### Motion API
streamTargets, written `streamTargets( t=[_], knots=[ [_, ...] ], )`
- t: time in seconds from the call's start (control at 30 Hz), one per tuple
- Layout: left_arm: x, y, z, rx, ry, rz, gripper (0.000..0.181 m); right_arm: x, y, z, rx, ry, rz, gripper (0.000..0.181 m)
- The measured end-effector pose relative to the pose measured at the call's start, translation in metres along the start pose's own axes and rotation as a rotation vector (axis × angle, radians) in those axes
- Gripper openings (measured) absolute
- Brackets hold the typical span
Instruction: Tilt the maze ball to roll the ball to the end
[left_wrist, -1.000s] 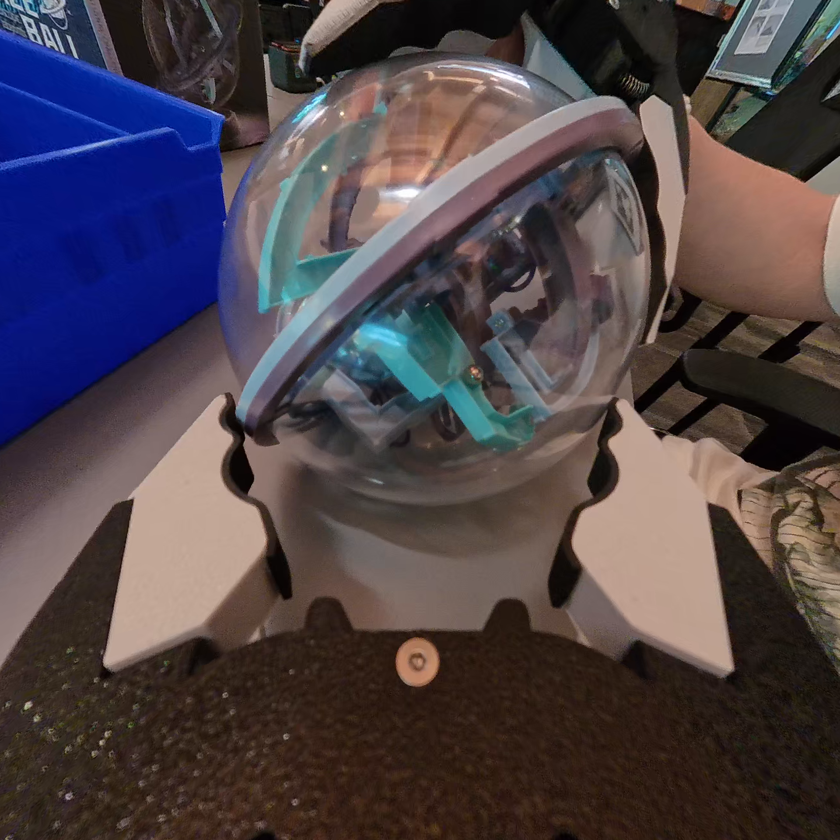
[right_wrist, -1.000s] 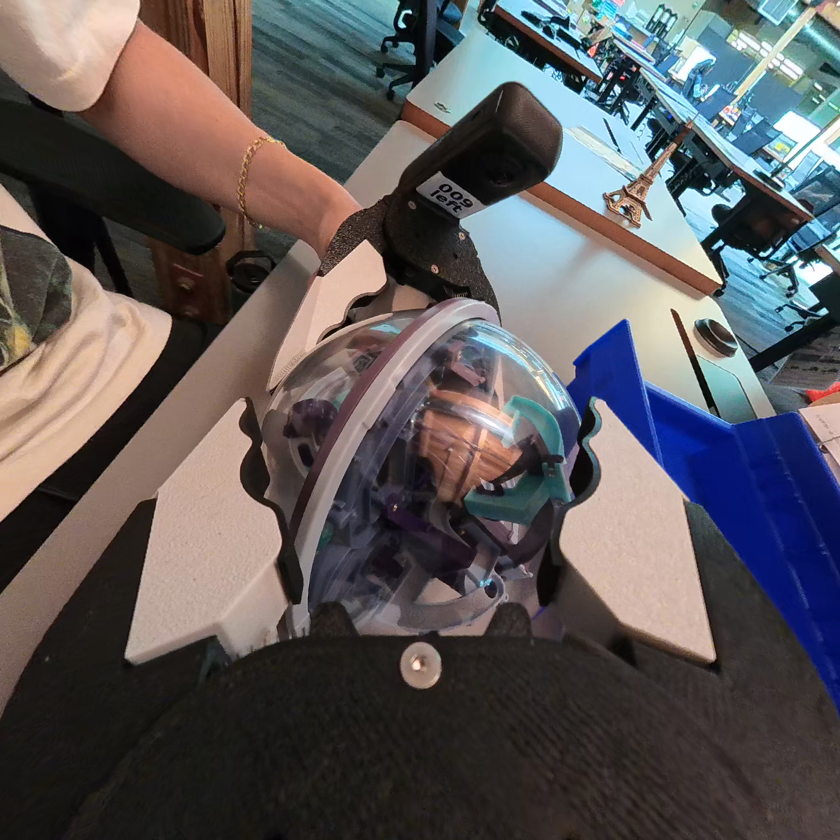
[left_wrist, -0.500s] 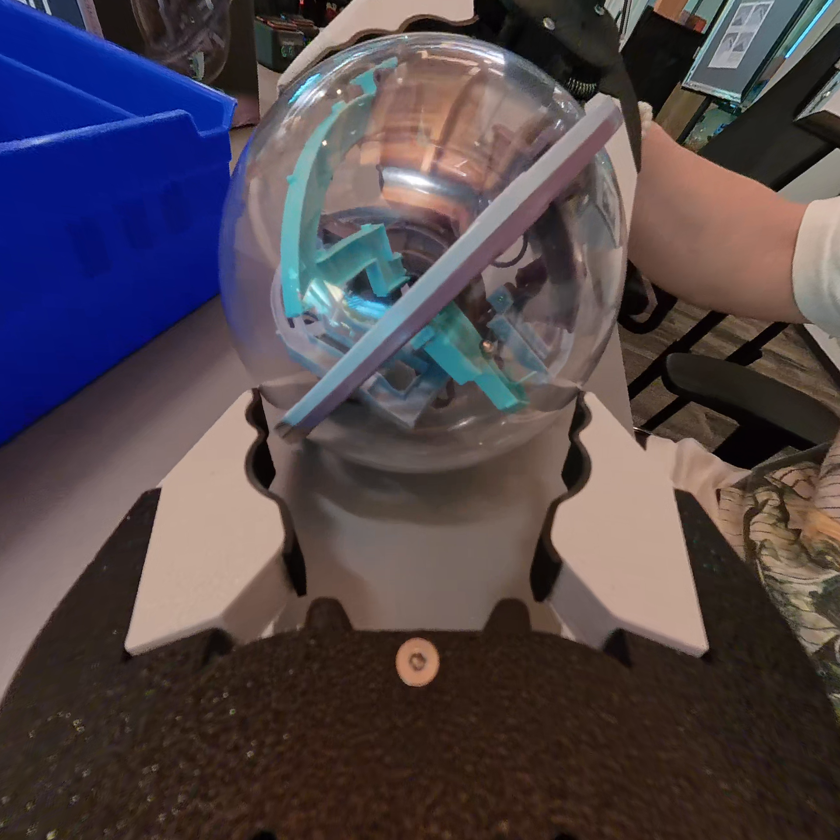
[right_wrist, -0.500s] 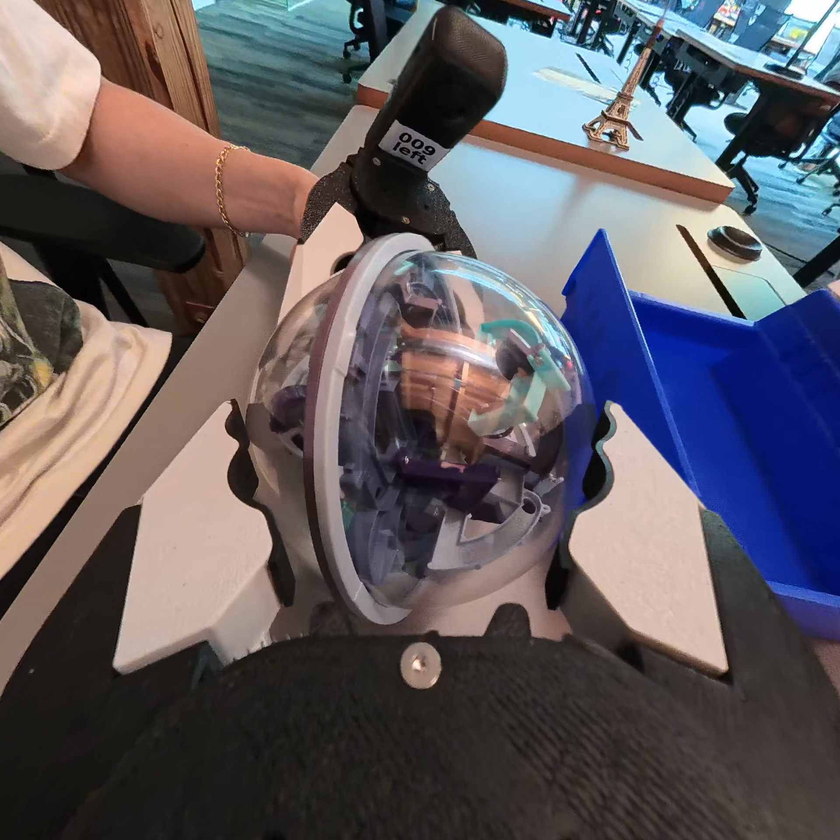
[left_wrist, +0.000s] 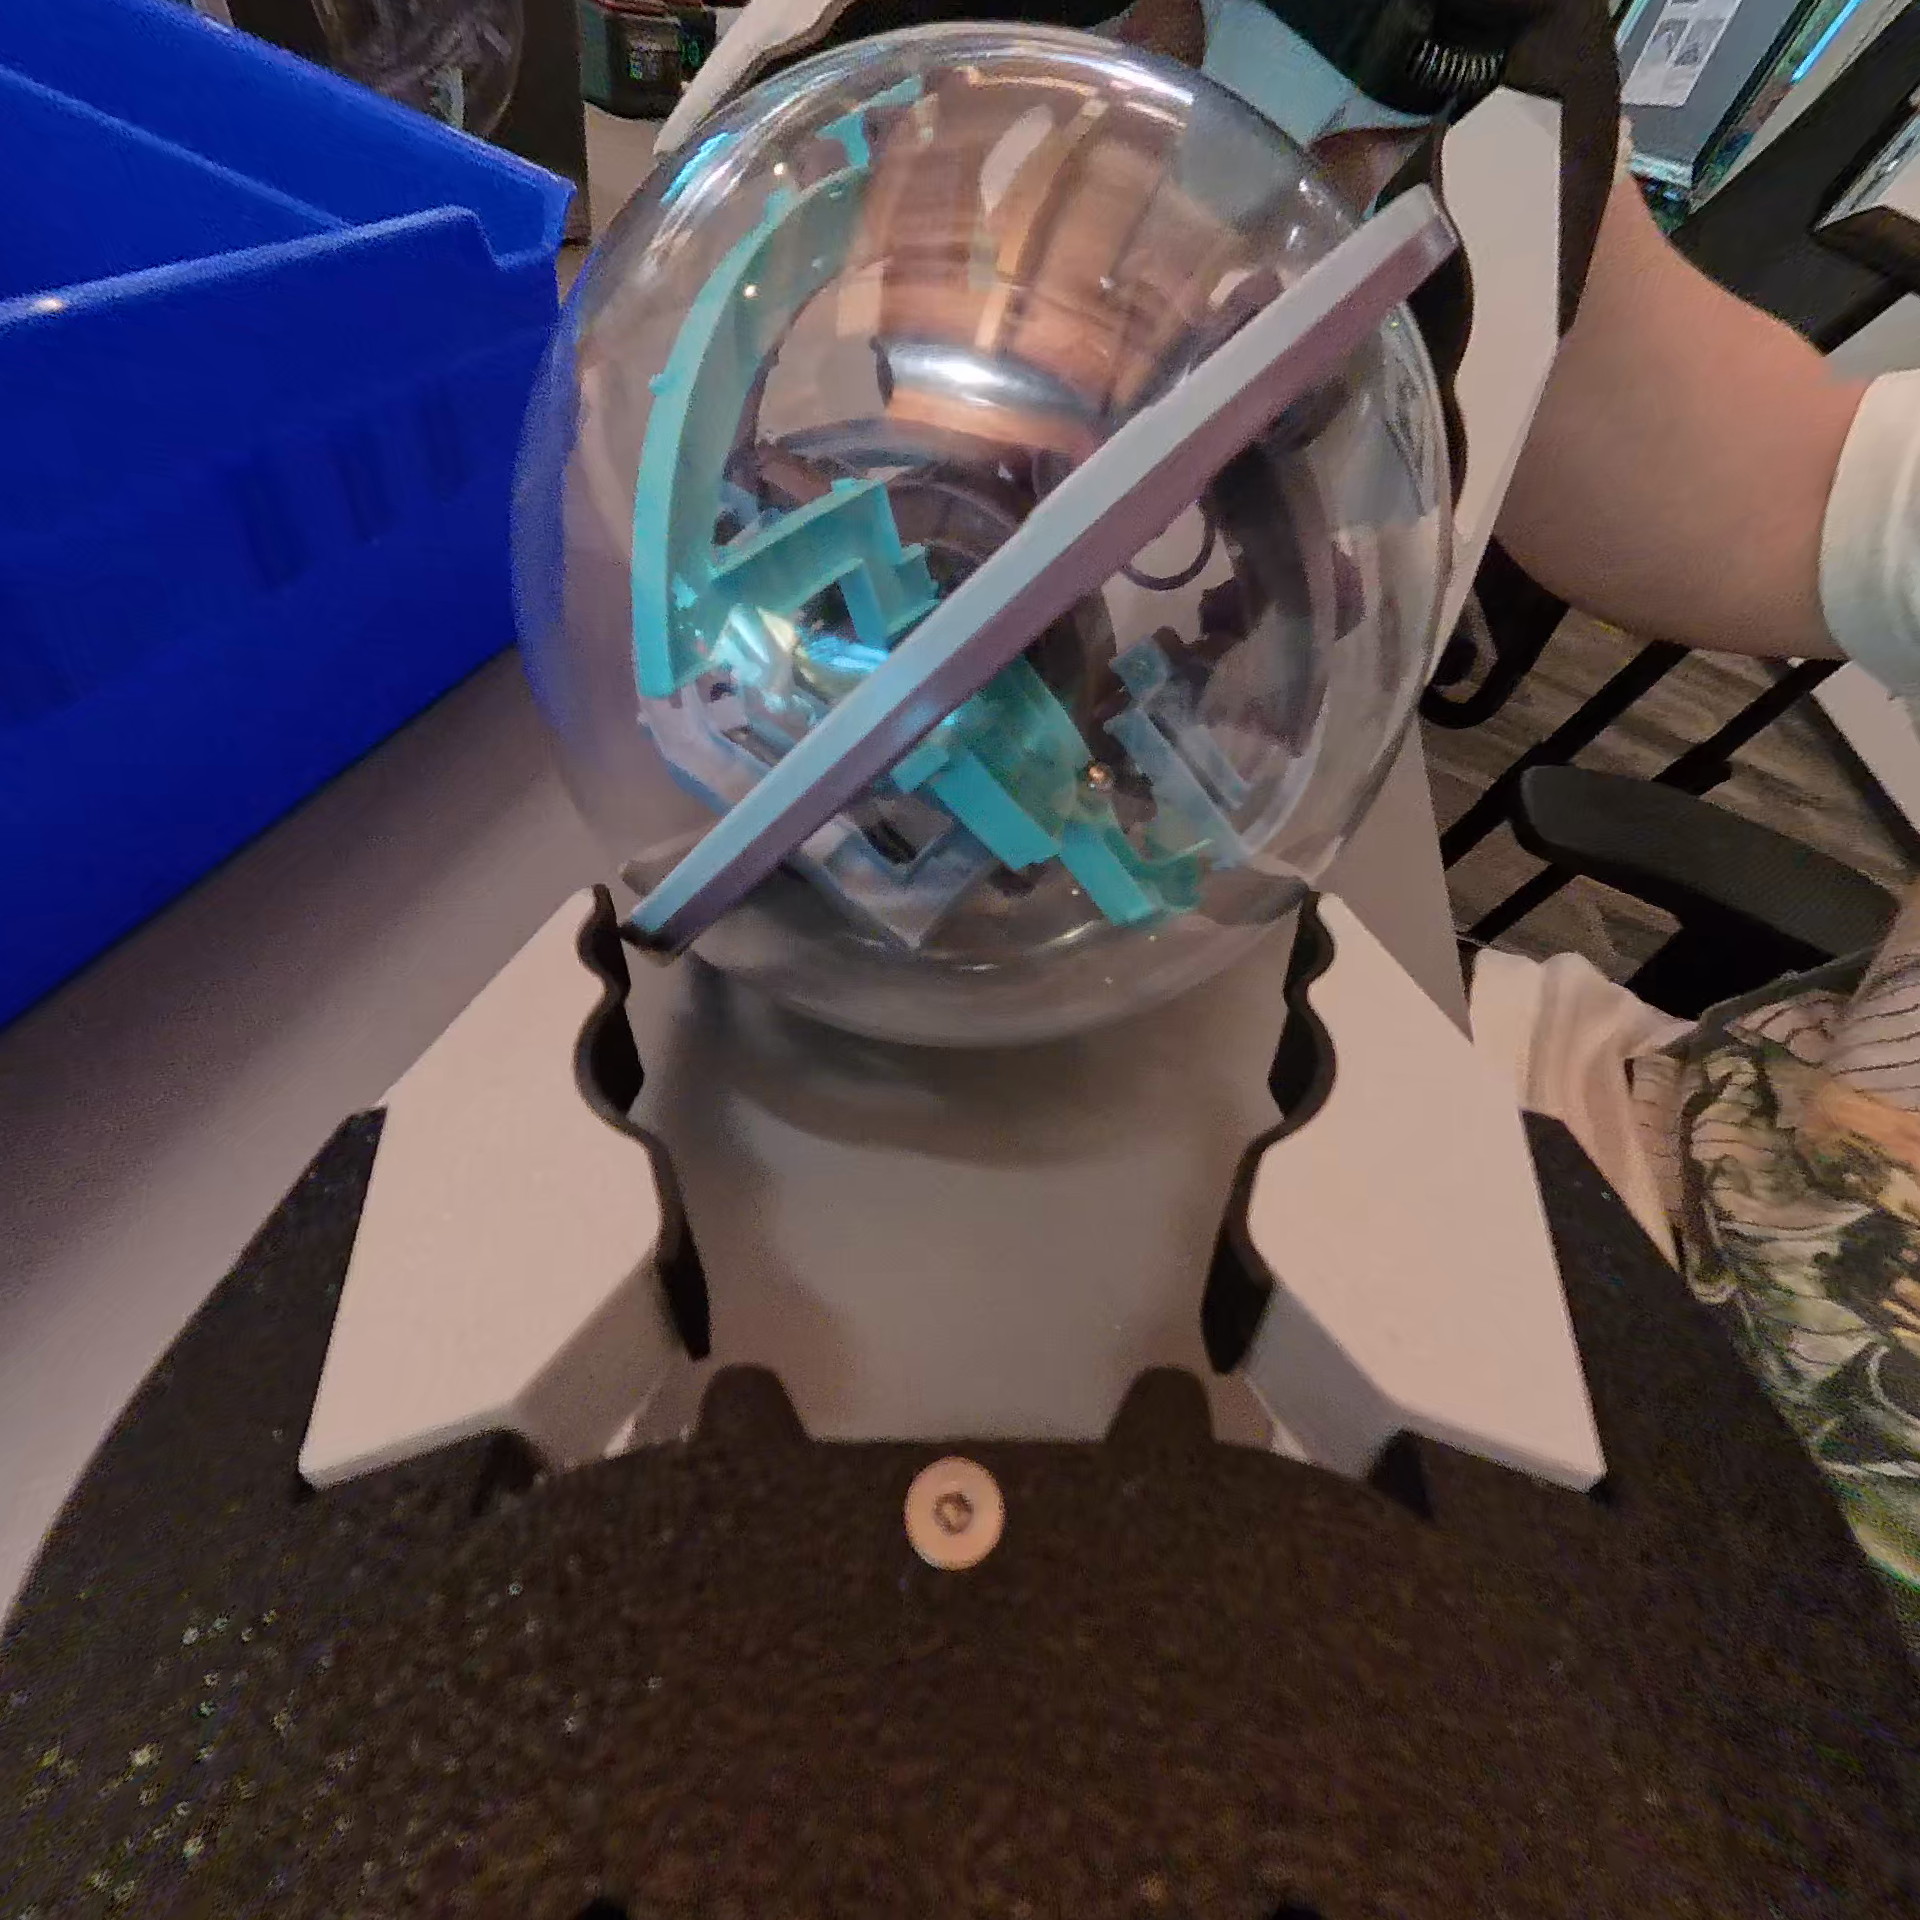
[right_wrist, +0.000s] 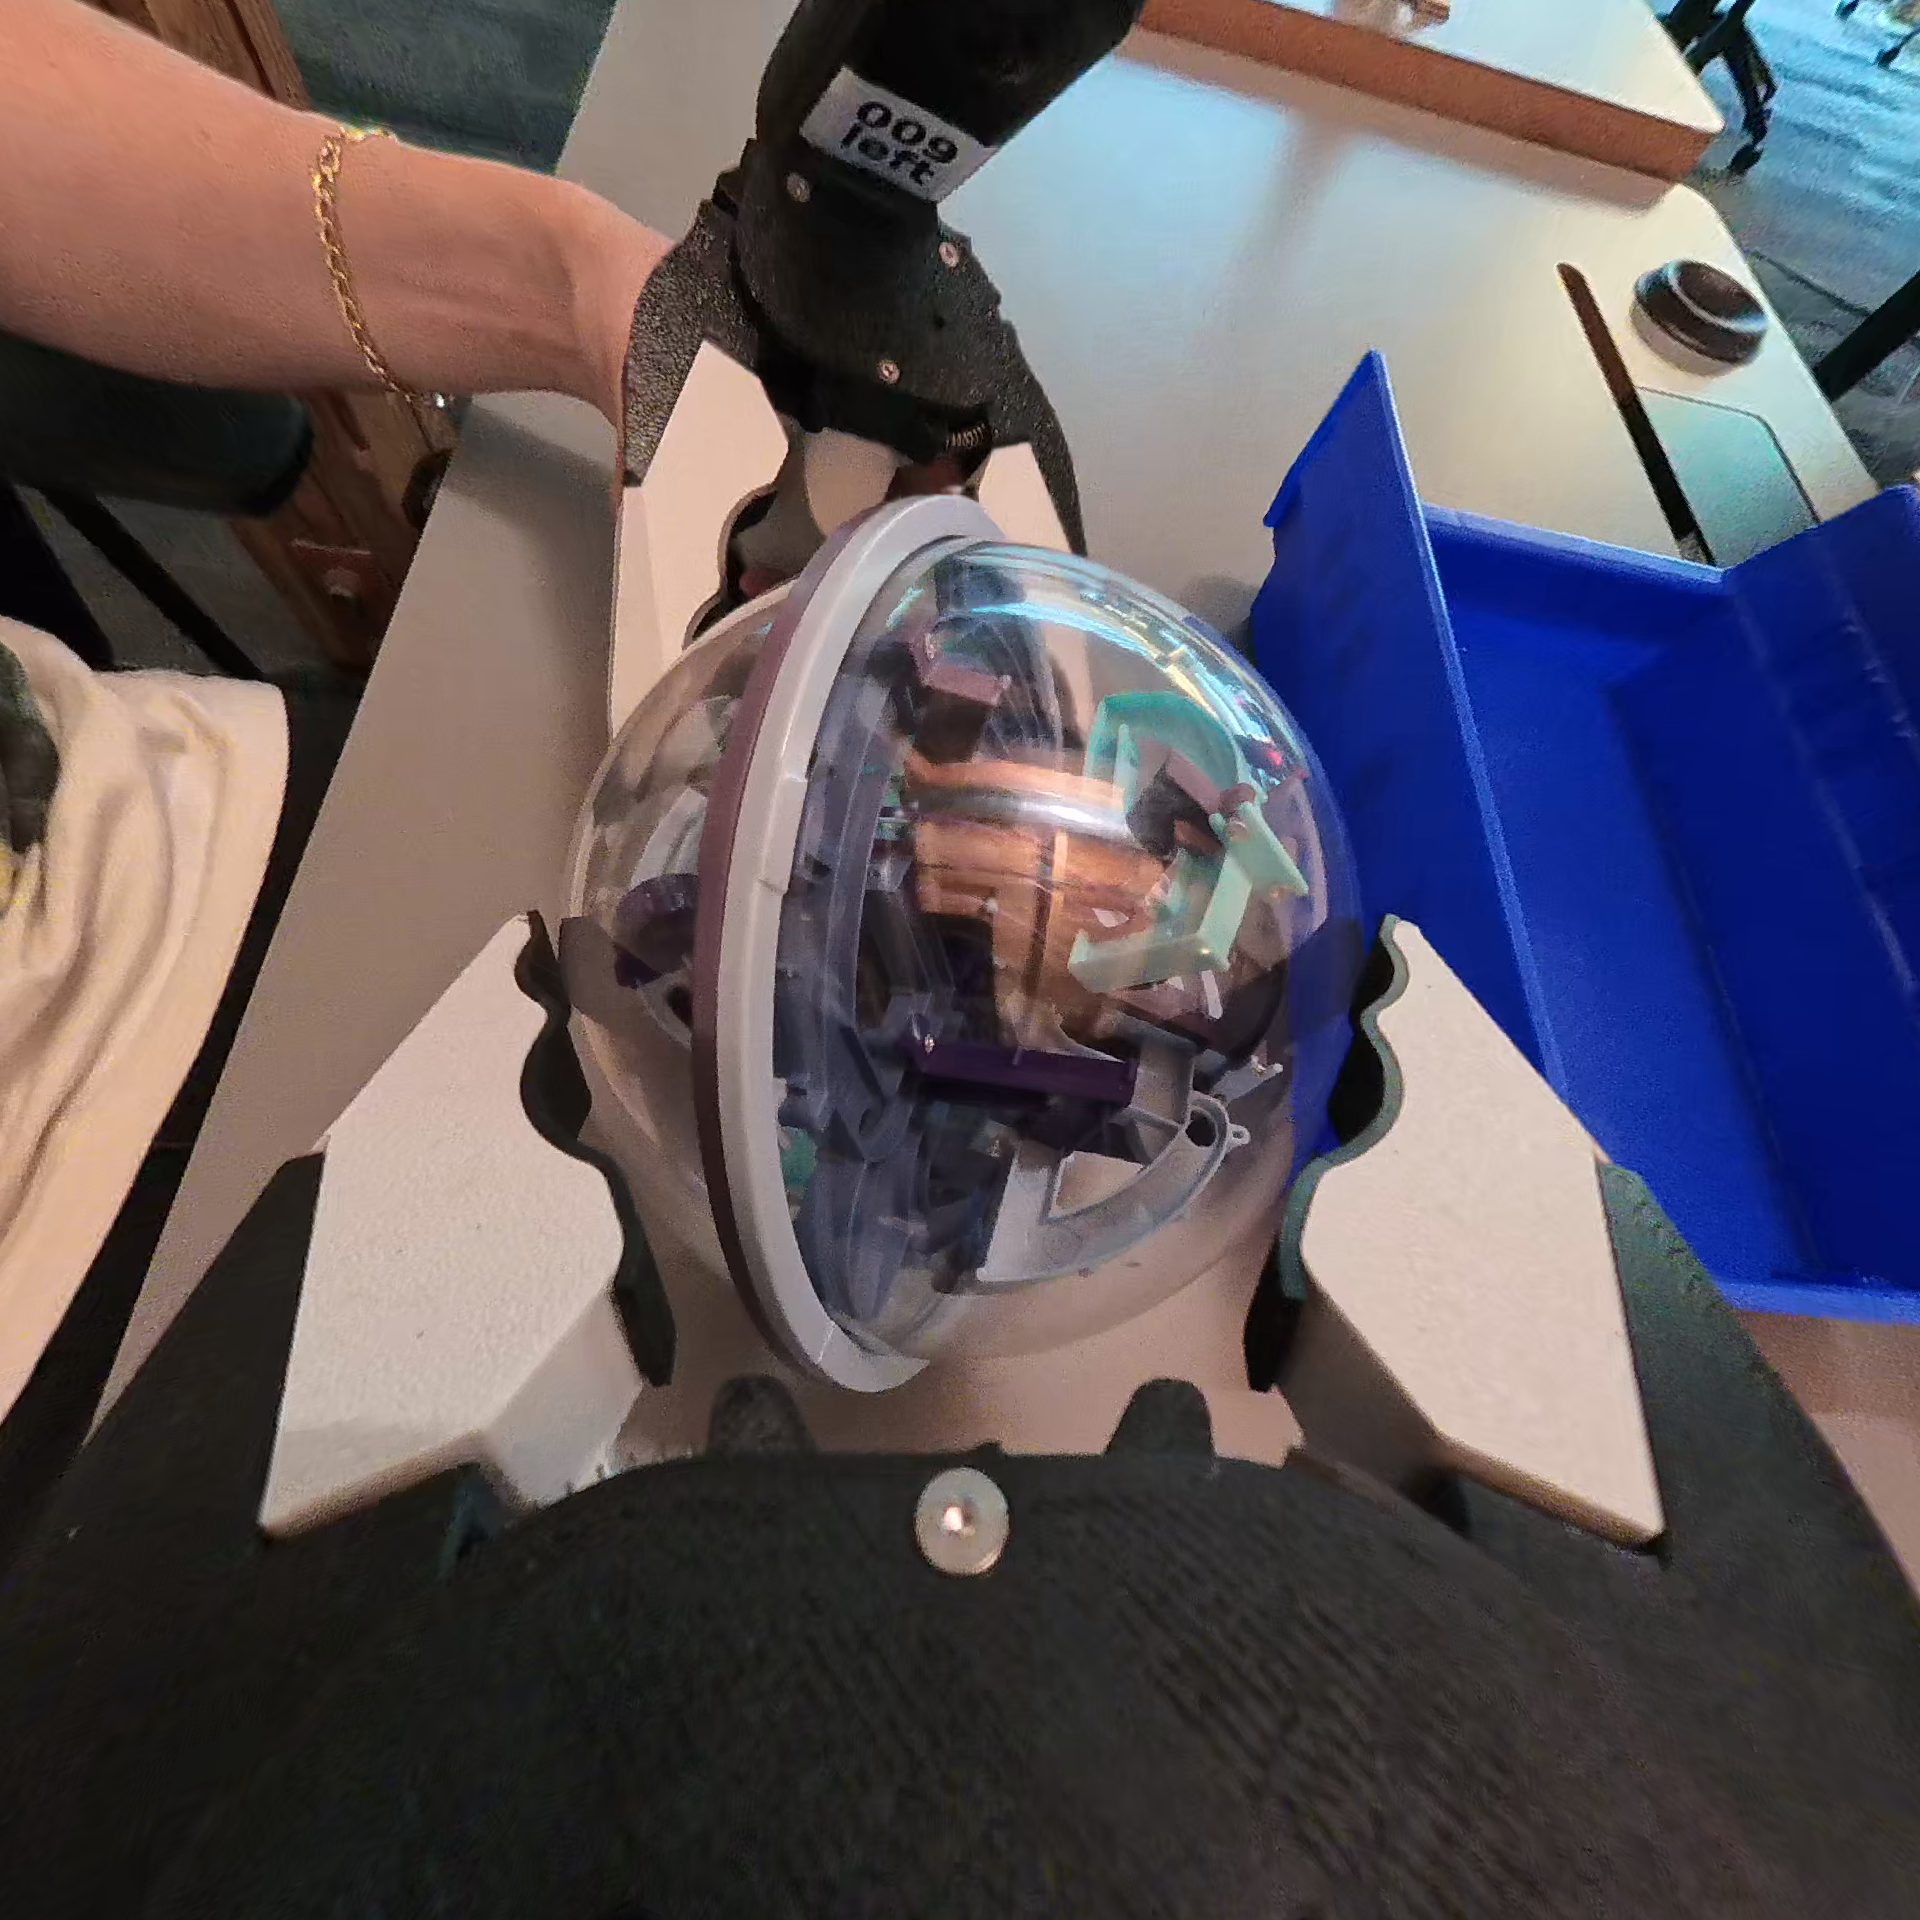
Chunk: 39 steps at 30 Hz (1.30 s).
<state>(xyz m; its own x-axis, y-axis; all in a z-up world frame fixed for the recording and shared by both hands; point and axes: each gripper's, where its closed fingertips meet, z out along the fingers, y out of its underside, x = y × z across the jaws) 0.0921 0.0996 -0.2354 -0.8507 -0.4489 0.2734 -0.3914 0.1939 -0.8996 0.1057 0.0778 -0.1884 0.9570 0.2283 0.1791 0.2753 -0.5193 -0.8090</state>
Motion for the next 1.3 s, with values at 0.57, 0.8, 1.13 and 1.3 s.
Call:
streamTargets(
  t=[0.57, 0.8, 1.13, 1.3],
  knots=[
    [-0.003, -0.015, -0.008, 0.084, -0.185, 0.271, 0.128, 0.003, -0.008, 0.009, -0.048, -0.007, 0.067, 0.145],
    [-0.007, -0.03, -0.011, 0.139, -0.137, 0.234, 0.12, 0.018, -0.004, -0.002, 0.028, 0.023, 0.256, 0.143],
    [-0.009, -0.037, -0.009, 0.12, -0.112, 0.233, 0.119, 0.023, 0.0, -0.008, 0.066, 0.059, 0.332, 0.143],
    [-0.012, -0.038, -0.01, 0.106, -0.096, 0.215, 0.119, 0.026, 0.0, -0.008, 0.076, 0.069, 0.361, 0.144]
  ],
)
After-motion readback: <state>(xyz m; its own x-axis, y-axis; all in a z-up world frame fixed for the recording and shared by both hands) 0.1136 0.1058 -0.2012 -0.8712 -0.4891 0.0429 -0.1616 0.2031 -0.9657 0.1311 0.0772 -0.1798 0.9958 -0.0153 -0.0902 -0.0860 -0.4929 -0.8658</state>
